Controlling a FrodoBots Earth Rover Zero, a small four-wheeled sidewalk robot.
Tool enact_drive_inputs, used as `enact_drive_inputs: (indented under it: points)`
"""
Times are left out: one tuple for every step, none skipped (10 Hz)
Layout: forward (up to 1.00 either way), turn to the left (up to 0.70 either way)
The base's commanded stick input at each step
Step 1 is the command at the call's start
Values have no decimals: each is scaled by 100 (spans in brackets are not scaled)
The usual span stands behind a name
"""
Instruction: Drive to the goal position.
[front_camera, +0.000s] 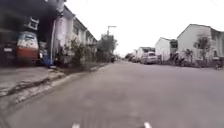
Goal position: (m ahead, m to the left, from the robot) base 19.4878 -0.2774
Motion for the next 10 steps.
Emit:
enact_drive_inputs:
  points:
    - [70, 0]
    - [70, 0]
    - [70, 8]
    - [70, -19]
    - [70, -27]
    - [70, -34]
    - [70, 0]
    - [70, 0]
    - [70, 0]
    - [70, 0]
